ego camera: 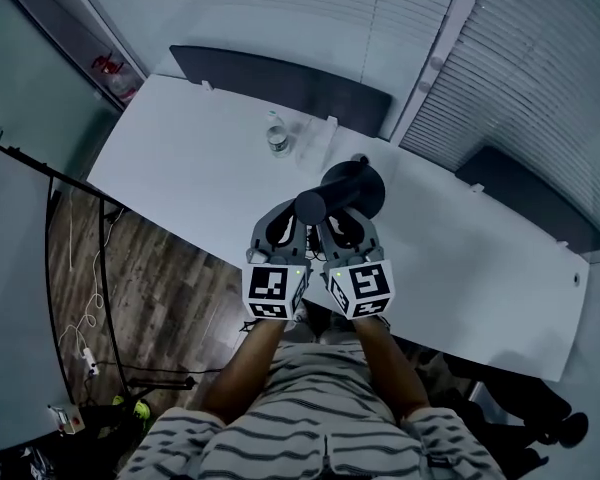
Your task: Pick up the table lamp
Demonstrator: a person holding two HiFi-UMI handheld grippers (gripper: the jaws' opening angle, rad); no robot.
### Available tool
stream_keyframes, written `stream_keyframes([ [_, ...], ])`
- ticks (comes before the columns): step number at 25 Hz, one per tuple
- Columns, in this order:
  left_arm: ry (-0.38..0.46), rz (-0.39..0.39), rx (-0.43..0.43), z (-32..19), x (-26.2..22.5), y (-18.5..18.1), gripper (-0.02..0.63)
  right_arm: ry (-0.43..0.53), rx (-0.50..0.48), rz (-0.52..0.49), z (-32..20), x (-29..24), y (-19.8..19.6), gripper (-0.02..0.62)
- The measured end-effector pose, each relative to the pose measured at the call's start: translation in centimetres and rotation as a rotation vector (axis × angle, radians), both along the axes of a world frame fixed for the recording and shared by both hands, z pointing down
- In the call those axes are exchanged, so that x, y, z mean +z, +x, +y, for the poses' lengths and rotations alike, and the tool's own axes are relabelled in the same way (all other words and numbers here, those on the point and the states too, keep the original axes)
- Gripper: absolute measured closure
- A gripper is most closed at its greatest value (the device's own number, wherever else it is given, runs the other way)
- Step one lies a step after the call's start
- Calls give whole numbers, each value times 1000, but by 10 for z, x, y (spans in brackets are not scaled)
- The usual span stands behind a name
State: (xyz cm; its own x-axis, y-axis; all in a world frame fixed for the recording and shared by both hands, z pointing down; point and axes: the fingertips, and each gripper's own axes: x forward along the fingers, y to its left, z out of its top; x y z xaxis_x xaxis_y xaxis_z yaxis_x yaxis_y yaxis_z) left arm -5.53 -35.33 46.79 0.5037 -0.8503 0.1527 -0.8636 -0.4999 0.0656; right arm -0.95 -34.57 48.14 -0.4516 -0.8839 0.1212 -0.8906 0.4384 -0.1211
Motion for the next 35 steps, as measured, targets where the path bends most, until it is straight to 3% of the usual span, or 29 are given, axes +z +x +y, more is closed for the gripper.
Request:
stream_keyframes([
  [10, -1, -12, -53, 2, 5, -8, 600, 51, -6, 44, -1, 0, -3, 538],
  [23, 4, -15, -32, 13, 6, -2, 600, 72, -26, -1, -3, -4, 3, 541],
  [35, 31, -19, -22, 19, -3, -2, 598, 104, -39, -75, -5, -45, 10, 541],
])
